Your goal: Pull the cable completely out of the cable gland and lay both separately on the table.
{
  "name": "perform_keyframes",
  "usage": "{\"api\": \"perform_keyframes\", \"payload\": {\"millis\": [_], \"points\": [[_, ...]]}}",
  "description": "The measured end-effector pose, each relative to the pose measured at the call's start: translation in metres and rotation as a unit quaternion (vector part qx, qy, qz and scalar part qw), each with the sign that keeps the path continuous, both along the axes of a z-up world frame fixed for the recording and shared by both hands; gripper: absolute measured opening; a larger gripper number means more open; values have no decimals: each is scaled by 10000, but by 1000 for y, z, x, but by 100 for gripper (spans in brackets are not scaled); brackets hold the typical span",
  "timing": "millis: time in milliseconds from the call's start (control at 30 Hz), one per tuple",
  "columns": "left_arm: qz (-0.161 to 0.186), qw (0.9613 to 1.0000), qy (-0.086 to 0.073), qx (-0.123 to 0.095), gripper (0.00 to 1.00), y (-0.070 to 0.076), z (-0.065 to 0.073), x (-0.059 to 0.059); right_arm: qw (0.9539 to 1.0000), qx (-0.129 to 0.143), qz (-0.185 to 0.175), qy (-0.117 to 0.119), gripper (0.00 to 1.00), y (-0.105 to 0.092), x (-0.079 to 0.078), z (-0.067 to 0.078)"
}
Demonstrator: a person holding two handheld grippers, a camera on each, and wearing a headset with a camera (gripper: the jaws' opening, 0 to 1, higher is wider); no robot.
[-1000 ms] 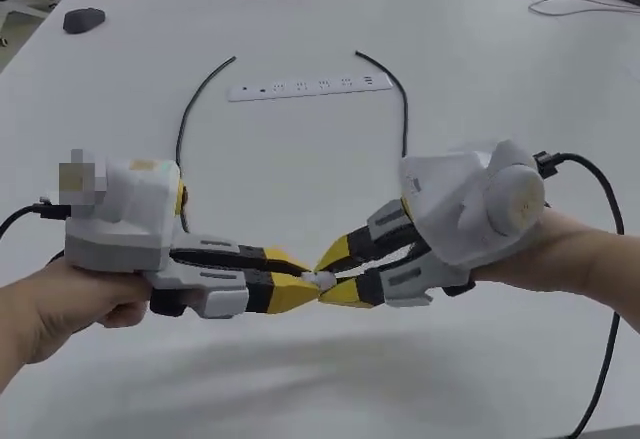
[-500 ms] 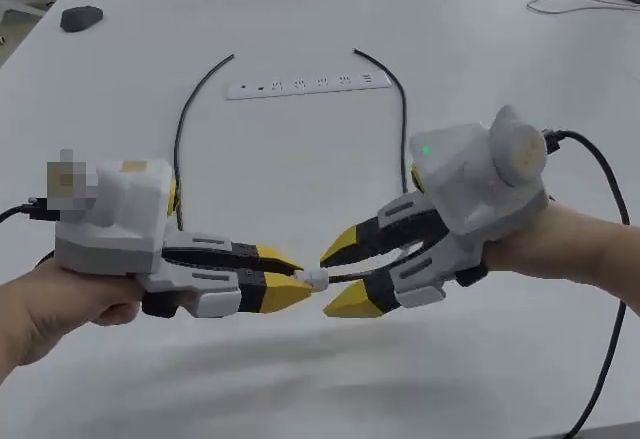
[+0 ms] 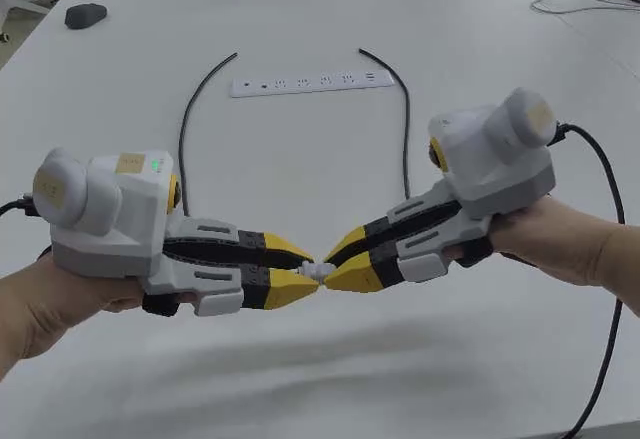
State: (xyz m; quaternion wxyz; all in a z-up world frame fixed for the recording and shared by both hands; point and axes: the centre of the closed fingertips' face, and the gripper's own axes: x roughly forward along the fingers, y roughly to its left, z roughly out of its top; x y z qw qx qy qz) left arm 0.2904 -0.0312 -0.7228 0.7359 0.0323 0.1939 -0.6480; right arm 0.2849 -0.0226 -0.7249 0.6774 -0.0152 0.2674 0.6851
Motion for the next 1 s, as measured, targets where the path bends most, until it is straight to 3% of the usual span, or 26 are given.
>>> {"api": "perform_keyframes", "payload": {"millis": [200, 267, 333, 500, 600, 667, 700, 800, 833, 867, 967, 1000], "points": [[8, 10000, -5, -8, 15, 1, 0, 0, 10000, 8, 39, 11, 8, 1, -2, 1], [33, 10000, 11, -14, 15, 1, 1, 0, 9987, 10, 162, -482, 8, 1, -1, 2], [52, 10000, 67, -16, 15, 1, 0, 1, 9969, -20, 237, -747, 8, 1, -2, 2], [153, 9995, 276, -12, 15, 1, -2, 3, 9858, -145, 455, -1608, 8, 1, -2, -1], [237, 9989, 409, -52, 15, 1, -4, 4, 9797, -212, 511, -1928, 7, 1, -2, -2], [243, 9986, 459, -83, 15, 1, -3, 3, 9786, -196, 529, -1981, 7, 1, -4, -2], [265, 9985, 475, -84, 15, 1, -3, 3, 9743, -230, 565, -2170, 7, 1, -2, -2], [293, 9982, 517, -76, 15, 0, -4, 4, 9702, -299, 630, -2322, 8, 1, -3, -3], [303, 9982, 520, -75, 15, 0, -4, 4, 9665, -366, 667, -2450, 8, 0, -1, -4], [323, 9983, 480, -69, 15, 0, -4, 5, 9668, -401, 605, -2449, 8, 0, 1, -4], [281, 9991, 328, -38, 15, 2, -5, 4, 9792, -408, 344, -1958, 15, -6, 6, -1], [283, 9990, 340, -22, 15, 2, -6, 4, 9791, -402, 311, -1971, 15, -8, 8, -1]]}}
